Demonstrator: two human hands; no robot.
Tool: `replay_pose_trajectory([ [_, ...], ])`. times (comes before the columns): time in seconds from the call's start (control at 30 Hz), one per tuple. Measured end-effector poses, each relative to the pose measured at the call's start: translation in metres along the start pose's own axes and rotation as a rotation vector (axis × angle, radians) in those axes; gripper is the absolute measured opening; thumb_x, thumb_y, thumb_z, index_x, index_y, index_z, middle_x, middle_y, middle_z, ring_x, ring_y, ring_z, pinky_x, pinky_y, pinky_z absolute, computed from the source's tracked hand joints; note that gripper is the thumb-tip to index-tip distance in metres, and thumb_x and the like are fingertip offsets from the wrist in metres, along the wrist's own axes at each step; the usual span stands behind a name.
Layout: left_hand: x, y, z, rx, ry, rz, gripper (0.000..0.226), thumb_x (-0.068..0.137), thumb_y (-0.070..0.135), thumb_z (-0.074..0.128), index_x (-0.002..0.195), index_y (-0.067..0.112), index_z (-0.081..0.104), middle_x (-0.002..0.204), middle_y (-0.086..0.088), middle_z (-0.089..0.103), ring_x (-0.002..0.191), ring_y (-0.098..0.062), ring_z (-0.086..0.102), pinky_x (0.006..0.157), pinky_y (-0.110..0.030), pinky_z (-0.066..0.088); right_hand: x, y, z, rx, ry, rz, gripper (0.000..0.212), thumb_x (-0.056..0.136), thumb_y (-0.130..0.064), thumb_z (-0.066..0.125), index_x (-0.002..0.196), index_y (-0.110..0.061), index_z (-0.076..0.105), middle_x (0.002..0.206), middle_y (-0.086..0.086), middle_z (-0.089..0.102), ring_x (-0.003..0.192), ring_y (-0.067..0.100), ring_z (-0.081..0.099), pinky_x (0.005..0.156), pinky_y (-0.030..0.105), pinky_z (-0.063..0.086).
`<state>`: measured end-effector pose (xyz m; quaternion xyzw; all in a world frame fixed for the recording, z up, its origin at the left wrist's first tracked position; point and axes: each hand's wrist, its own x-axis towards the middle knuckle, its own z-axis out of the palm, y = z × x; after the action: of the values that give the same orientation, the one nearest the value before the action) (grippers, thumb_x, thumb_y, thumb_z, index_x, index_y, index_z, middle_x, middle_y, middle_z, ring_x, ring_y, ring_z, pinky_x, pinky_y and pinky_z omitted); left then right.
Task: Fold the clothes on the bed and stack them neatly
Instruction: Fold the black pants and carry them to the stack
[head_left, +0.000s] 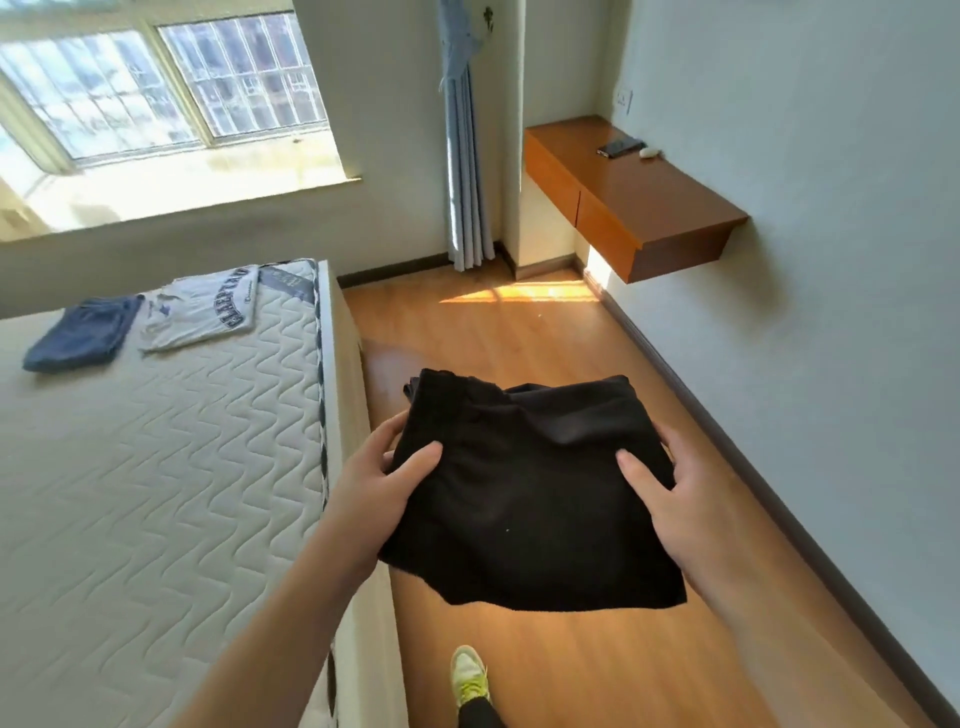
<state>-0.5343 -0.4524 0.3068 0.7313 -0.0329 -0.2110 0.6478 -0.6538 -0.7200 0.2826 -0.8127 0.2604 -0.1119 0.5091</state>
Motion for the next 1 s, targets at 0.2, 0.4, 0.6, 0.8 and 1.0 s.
replay_pose_trajectory([
  [0.2,0.093,0.061,-0.037,-0.071,0.04,0.04,0.026,0.084,0.047,0.07,0.088,0.069,0.058,0.09,0.028,0.068,0.084,-0.002,0.071,0.061,-0.024,0.058,0.105,-0.065,0.043,-0.012,0.027,0.074,0.076,0.069,-0.081,0.047,0.138,-0.05,0.038,0.144,-0.015,0.046,0.131,0.019,0.048,0.105,0.053,0.045],
  [0.4,0.181,0.122,-0.071,-0.105,0.062,0.106,0.024,0.088,0.038,0.07,0.096,0.058,0.061,0.094,0.014,0.073,0.087,-0.015,0.074,0.069,-0.033,0.061,0.195,-0.122,0.065,0.064,-0.04,0.03,0.069,0.065,-0.082,0.048,0.13,-0.056,0.041,0.139,-0.02,0.049,0.127,0.018,0.051,0.101,0.055,0.047],
  [0.6,0.269,0.164,-0.072,-0.122,0.079,0.161,0.022,0.088,0.04,0.069,0.101,0.054,0.058,0.092,0.018,0.072,0.083,-0.011,0.073,0.062,-0.028,0.06,0.294,-0.156,0.07,0.128,-0.025,0.012,0.04,0.087,-0.058,0.056,0.125,-0.052,0.046,0.127,-0.019,0.055,0.116,0.016,0.056,0.098,0.049,0.051],
  [0.8,0.367,0.189,-0.055,-0.156,0.108,0.172,0.031,0.091,0.032,0.068,0.121,0.039,0.062,0.109,0.004,0.074,0.098,-0.02,0.072,0.086,-0.042,0.059,0.41,-0.17,0.068,0.138,-0.05,-0.008,0.041,0.088,-0.057,0.056,0.127,-0.047,0.048,0.125,-0.018,0.056,0.114,0.015,0.056,0.098,0.048,0.052],
  [1.0,0.452,0.216,-0.053,-0.143,0.23,0.144,0.034,0.09,0.035,0.068,0.123,0.04,0.06,0.109,0.005,0.073,0.098,-0.022,0.072,0.088,-0.046,0.058,0.526,-0.206,0.082,0.098,-0.17,-0.049,0.048,0.093,-0.046,0.057,0.139,-0.036,0.045,0.133,-0.012,0.055,0.124,0.02,0.053,0.104,0.049,0.047],
])
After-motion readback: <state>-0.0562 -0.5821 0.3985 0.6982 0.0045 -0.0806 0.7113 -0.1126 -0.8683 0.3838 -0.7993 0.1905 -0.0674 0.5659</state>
